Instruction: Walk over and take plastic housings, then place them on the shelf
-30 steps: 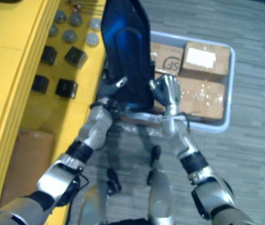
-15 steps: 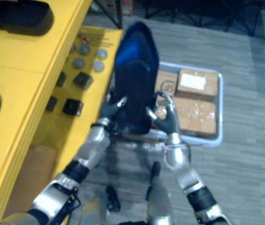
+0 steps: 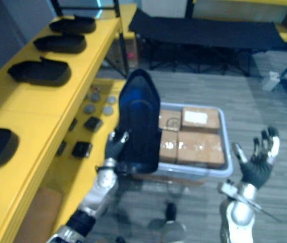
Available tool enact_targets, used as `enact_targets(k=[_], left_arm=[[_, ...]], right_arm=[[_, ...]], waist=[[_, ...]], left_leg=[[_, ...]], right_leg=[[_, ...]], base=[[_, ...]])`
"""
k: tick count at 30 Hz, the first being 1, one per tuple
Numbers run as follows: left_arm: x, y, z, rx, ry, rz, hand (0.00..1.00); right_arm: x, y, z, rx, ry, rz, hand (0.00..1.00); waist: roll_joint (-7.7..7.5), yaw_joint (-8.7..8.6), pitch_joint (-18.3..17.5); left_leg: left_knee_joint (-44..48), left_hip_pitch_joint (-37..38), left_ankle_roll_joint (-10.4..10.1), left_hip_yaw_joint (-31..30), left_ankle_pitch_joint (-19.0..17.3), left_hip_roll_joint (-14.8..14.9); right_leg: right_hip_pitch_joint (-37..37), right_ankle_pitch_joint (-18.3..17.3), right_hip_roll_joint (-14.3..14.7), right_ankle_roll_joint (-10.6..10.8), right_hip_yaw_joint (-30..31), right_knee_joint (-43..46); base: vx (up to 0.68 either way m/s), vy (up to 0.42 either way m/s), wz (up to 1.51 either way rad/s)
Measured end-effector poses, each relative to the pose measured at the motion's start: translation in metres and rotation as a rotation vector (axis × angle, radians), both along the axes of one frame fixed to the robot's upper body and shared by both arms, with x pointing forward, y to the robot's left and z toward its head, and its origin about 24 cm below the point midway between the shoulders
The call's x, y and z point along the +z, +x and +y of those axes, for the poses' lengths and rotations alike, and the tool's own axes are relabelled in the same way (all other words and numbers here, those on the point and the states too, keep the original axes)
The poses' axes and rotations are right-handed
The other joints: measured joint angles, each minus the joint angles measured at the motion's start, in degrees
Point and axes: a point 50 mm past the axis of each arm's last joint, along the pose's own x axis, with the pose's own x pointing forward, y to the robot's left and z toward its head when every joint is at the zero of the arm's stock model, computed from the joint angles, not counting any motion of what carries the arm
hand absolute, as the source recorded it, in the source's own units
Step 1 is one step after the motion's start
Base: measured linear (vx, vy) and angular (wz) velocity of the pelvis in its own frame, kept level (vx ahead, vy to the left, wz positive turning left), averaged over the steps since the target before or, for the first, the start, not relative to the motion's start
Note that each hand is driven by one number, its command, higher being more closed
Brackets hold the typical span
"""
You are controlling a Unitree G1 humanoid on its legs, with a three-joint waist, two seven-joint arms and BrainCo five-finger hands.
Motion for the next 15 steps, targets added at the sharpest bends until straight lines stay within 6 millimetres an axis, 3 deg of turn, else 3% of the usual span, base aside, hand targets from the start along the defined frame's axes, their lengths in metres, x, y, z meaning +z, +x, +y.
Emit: enact_targets(k=[4,6,11,15], left_arm=[[0.001,-0.017,0.013,0.044,-0.117,-0.021,1.00],[0.000,-0.025,0.022,0.078,-0.157,-0.021,1.00],[-0.012,-0.054,0.058,0.201,-0.210,0.020,1.00],[-0.004,-0.065,0.081,0.301,-0.199,-0.019,1.00]], right_arm=[[-0.049,-0.035,-0.006,-0.108,0.123,0.210,0.00],[-0.060,-0.046,-0.004,-0.118,0.145,0.267,0.00],[-0.067,-0.065,-0.003,-0.123,0.157,0.317,0.00],[-0.062,-0.063,-0.011,-0.110,0.133,0.284,0.00]], waist=[[0.31,-0.21,-0.8],[0.39,-0.33,-0.8],[0.87,0.23,-1.8],[0.99,1.22,-2.2]], left_leg=[[-1.5,1.0,0.0,0.5,0.5,-0.4],[-1.8,1.3,-0.1,0.5,0.5,-0.4],[-2.5,1.6,0.0,-0.4,0.8,-0.6],[-4.1,2.4,0.1,-3.0,1.7,-1.1]], right_leg=[[0.1,-0.2,0.0,0.1,0.1,0.0],[0.3,-0.3,0.0,0.2,0.1,0.0],[0.9,-0.9,-0.2,0.5,-0.5,0.0],[2.9,-1.4,-0.8,0.7,-3.5,-0.2]], base=[[0.00,0.005,-0.05],[0.00,0.000,0.00],[-0.01,0.007,0.08],[-0.01,0.001,0.36]])
